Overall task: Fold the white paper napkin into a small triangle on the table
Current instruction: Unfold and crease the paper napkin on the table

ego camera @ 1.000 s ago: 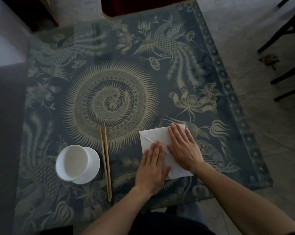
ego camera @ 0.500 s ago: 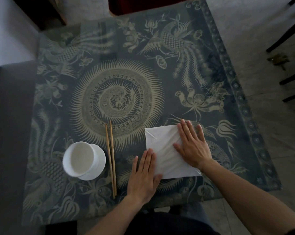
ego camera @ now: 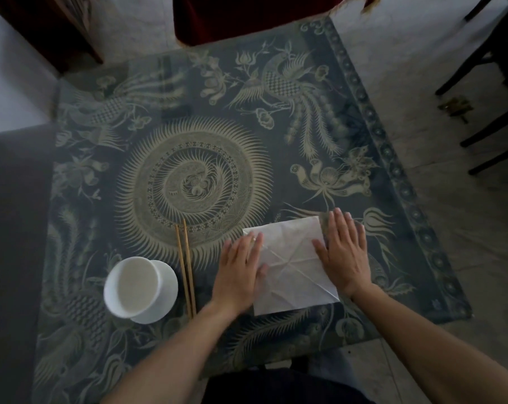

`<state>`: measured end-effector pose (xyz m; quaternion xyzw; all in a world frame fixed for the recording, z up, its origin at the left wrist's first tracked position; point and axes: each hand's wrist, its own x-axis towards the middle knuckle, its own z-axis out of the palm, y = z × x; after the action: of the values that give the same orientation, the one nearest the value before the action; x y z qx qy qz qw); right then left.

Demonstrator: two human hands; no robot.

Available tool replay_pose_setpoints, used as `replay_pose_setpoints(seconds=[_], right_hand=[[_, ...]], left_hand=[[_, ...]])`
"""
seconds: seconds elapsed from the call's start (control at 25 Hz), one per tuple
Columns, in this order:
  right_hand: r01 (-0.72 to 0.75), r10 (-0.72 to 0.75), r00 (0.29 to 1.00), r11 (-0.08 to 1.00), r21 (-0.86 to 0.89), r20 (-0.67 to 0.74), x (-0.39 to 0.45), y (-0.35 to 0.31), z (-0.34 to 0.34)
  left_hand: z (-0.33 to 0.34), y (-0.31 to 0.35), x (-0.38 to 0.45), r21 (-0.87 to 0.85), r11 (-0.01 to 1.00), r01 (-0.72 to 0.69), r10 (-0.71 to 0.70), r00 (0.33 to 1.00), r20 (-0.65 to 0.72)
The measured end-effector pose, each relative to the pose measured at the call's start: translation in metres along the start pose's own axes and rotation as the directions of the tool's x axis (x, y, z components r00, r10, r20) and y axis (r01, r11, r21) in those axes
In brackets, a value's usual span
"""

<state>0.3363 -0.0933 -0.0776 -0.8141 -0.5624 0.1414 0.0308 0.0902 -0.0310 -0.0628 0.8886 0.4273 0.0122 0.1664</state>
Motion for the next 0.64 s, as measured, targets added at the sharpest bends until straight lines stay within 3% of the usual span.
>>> replay_pose_setpoints(seconds=[0.08,0.16,0.28,0.4,0.64], right_hand=[[-0.054,0.054,0.997,0.998,0.015,-0.052,-0.014,0.013,-0.005],[-0.009,0.008,0.995,1.0,-0.005,-0.098,-0.029,0.022,-0.011],[0.157,-0.16,0.977,0.987,-0.035,-0.141,-0.053,0.021,-0.011],[0.375,-0.384,0.919,0.922,-0.1,-0.092,-0.077,0.01,-0.002],[0.523,-0.529,0.847,0.846,-0.102,-0.043,-0.1,-0.016,0.015]], left_hand=[[-0.018,0.001,0.045,-0.028,0.998,-0.057,0.056,0.998,-0.036],[-0.032,0.009,0.089,-0.036,0.988,-0.15,0.151,0.988,0.021],[-0.036,0.037,0.139,-0.019,0.967,-0.252,0.252,0.956,0.153],[-0.03,0.067,0.164,-0.005,0.947,-0.322,0.313,0.916,0.25],[-0.015,0.079,0.172,0.138,0.919,-0.369,0.334,0.916,0.222]])
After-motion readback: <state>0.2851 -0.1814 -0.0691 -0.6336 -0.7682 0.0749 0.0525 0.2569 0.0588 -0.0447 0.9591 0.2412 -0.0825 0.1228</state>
